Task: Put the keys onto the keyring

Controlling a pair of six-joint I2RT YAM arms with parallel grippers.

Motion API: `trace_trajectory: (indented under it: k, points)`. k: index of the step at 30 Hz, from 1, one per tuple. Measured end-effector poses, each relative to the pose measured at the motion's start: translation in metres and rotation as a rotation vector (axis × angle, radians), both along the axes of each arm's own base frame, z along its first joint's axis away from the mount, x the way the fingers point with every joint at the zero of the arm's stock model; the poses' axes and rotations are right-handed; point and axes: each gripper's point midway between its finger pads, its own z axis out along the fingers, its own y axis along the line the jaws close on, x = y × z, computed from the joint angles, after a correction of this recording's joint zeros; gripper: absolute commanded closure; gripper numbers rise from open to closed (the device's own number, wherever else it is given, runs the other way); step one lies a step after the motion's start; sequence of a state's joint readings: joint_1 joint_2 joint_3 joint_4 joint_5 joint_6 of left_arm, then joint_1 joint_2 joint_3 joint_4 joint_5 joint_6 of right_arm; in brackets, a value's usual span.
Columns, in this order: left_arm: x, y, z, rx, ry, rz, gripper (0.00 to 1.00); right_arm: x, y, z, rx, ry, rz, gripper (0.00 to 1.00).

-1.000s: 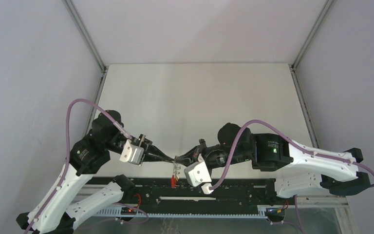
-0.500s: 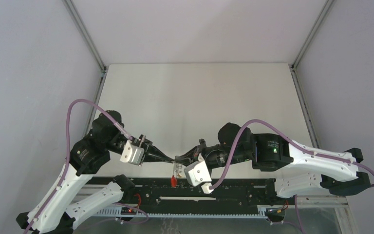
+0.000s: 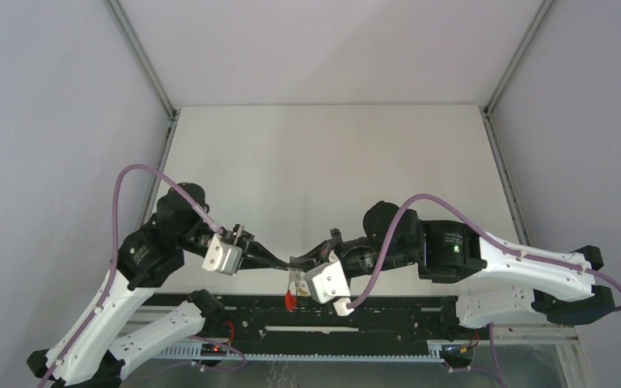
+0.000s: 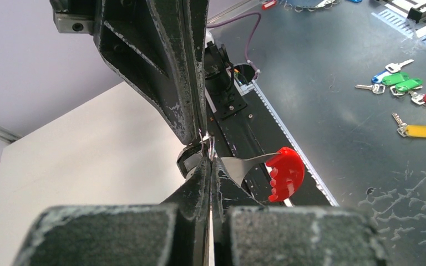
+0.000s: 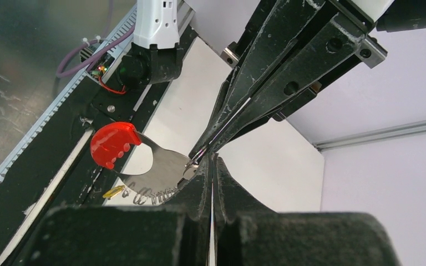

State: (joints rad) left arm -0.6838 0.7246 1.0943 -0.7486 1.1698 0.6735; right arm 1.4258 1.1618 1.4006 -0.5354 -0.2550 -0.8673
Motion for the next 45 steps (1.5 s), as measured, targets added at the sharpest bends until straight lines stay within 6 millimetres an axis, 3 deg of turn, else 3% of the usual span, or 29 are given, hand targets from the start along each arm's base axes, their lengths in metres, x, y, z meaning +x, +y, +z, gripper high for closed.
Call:
trace_trajectory:
  k: [15, 25, 45]
  points:
    - [0.0, 0.002, -0.005, 0.015, -0.013, 0.009, 1.0, 0.006, -0.005, 0.001, 0.004, 0.025, -0.017, 1.0]
    - [0.0, 0.003, -0.006, 0.018, -0.007, 0.008, 1.0, -0.003, -0.015, 0.002, 0.0, 0.038, 0.024, 1.0]
    - [0.0, 0.002, -0.005, 0.019, -0.001, 0.009, 1.0, -0.002, -0.008, -0.008, -0.029, 0.042, 0.026, 1.0]
